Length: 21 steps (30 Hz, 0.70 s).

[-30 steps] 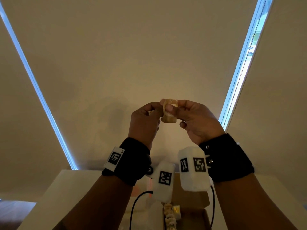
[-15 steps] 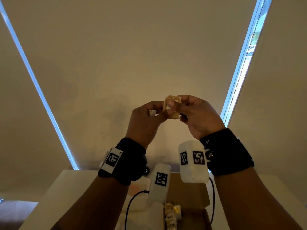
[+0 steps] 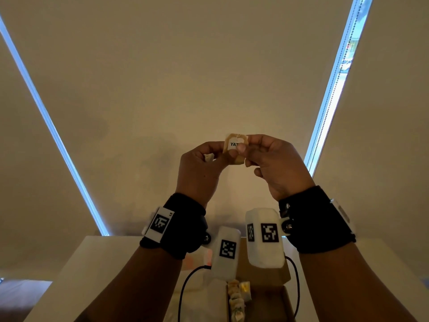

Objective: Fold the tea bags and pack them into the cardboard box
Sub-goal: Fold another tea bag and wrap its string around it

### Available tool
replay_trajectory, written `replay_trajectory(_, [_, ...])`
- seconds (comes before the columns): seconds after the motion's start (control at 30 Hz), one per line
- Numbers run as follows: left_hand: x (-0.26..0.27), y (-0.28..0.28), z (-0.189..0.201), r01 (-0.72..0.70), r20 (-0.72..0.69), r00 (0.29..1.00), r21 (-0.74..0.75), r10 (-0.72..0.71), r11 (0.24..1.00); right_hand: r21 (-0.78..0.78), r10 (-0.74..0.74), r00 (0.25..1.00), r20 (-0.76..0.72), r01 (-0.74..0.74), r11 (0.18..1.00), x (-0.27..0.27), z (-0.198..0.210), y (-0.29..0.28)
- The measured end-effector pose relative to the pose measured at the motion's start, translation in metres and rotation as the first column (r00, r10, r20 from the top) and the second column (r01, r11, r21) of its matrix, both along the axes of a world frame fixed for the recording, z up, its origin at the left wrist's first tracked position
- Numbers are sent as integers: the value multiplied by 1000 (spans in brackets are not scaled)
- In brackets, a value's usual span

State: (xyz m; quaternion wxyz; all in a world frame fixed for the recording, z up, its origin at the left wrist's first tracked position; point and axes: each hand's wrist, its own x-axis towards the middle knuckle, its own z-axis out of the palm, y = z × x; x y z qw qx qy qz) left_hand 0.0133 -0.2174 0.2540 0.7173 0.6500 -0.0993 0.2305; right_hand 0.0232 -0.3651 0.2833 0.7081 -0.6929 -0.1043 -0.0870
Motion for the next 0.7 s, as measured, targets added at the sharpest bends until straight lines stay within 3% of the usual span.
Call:
replay_trajectory(0.37, [18, -19, -36, -54, -76, 995, 75, 60, 996, 44, -39, 992, -123, 45, 998, 4, -36, -13])
replay_trajectory(0.5, [22, -25, -81, -34, -192, 980, 83, 49, 996, 0, -64, 975, -214, 66, 998, 8, -77, -20])
replay_trajectory(0.7, [10, -35, -184, 8, -393, 918, 167, 59, 986, -203, -124, 941, -314, 61, 977, 2, -174, -37])
